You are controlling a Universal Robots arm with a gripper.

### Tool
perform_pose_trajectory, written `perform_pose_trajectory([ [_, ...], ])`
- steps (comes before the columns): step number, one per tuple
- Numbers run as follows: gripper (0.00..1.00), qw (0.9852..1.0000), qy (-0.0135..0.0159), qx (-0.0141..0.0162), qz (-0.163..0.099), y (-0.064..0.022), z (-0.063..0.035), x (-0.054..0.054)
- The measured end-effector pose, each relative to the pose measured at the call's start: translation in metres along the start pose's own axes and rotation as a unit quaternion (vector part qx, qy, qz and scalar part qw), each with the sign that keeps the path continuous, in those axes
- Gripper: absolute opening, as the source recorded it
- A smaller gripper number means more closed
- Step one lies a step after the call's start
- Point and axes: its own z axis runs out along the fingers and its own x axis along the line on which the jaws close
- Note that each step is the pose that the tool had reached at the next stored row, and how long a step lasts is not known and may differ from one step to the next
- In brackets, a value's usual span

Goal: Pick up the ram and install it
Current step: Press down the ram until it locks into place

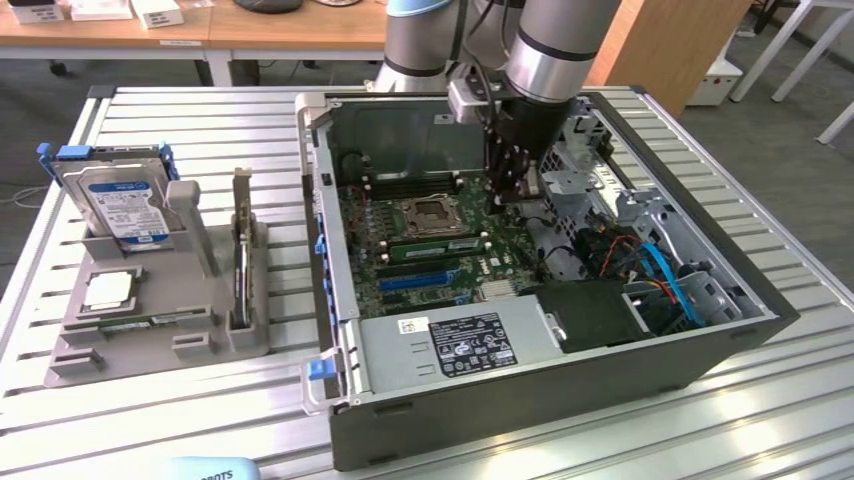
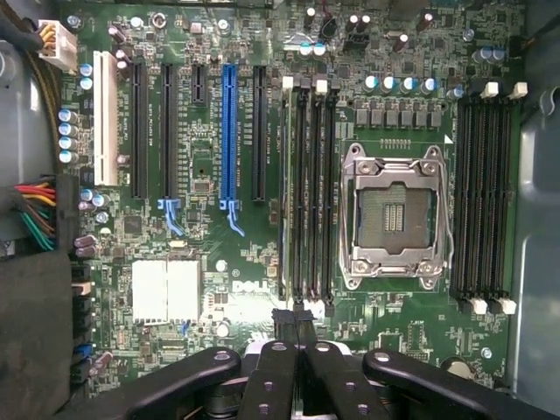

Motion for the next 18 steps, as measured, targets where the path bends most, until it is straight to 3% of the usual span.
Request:
perform_pose_trajectory([
  [18,0.1,1.0,0.0,0.0,0.0,-0.0003,0.0211,0.0],
])
